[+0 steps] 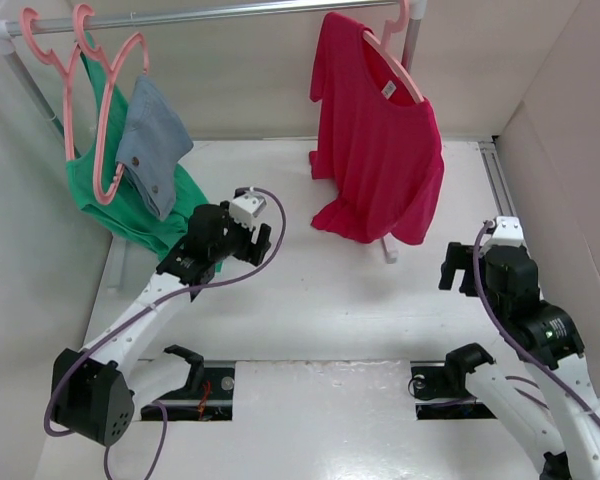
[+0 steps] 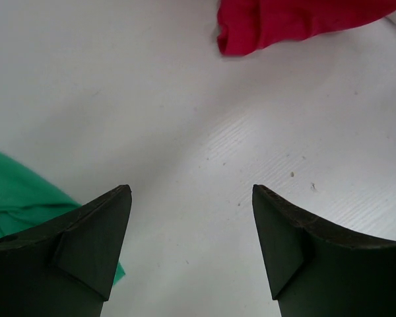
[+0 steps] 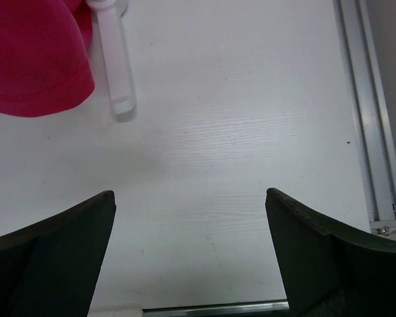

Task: Place the t-shirt on the hanger
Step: Hang the hanger with tshirt onto the clothesline

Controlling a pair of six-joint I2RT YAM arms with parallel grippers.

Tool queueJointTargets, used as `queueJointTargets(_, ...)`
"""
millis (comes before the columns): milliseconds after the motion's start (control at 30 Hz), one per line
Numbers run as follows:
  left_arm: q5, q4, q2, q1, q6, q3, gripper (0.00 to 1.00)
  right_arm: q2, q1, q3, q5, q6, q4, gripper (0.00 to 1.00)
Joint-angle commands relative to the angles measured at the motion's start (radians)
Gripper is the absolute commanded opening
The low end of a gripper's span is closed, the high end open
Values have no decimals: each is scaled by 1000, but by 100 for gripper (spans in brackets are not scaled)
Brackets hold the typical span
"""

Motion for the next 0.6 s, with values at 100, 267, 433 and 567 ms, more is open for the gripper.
queueJointTargets(100, -130, 171, -56, -6, -164, -185, 71, -25, -3, -45, -39, 83, 111, 100)
queueJointTargets(267, -121, 208, -67, -6, -184, -225, 72, -15, -3, -45, -39, 83, 111, 100)
queueJointTargets(433, -121, 208, -67, -6, -184, -225, 72, -5, -3, -54, -39, 92, 111, 100)
queueJointTargets(567, -121, 208, -67, -6, -184, -225, 72, -5, -3, -54, -39, 101, 111, 100)
